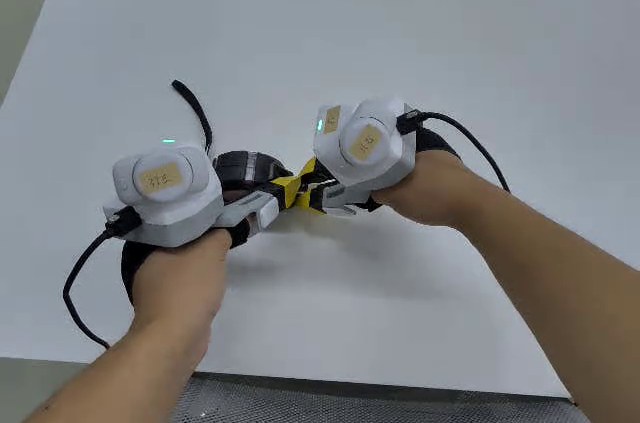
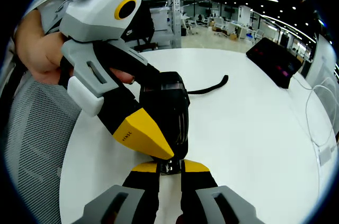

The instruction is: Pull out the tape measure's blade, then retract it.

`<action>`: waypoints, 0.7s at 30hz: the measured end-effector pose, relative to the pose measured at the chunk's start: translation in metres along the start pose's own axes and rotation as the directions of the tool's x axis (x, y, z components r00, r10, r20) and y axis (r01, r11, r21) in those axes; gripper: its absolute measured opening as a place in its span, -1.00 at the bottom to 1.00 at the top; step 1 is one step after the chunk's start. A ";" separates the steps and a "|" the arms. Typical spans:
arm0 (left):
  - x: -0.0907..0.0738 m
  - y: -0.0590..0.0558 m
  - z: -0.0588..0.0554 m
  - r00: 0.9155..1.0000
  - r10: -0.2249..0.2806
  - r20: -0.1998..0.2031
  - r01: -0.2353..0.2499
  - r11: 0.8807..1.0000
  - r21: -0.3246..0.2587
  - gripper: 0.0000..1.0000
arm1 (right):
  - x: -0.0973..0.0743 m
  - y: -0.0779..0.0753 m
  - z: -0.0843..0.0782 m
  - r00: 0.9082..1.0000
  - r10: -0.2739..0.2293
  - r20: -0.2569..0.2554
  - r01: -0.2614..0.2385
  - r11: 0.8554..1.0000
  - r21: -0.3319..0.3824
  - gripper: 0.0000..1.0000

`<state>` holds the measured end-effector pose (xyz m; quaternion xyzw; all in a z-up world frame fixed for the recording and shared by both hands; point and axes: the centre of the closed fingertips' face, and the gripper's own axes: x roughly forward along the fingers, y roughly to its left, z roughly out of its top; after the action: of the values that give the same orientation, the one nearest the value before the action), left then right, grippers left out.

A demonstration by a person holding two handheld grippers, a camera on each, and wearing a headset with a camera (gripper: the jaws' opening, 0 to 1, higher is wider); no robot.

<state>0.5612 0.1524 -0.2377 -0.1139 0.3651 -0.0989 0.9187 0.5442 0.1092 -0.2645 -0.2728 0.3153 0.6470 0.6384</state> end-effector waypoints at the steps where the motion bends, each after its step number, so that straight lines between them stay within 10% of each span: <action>1: 0.000 0.000 0.000 1.000 0.000 0.000 0.000 1.000 0.000 0.22 | 0.000 0.000 0.000 1.000 0.000 0.000 0.000 1.000 0.001 -0.77; 21: 0.000 -0.001 0.000 1.000 -0.007 0.004 0.007 1.000 -0.002 0.23 | 0.000 0.000 0.000 1.000 -0.004 -0.002 0.004 1.000 0.001 -0.76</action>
<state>0.5612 0.1513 -0.2376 -0.1164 0.3631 -0.1013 0.9189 0.5445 0.1088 -0.2642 -0.2737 0.3159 0.6453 0.6394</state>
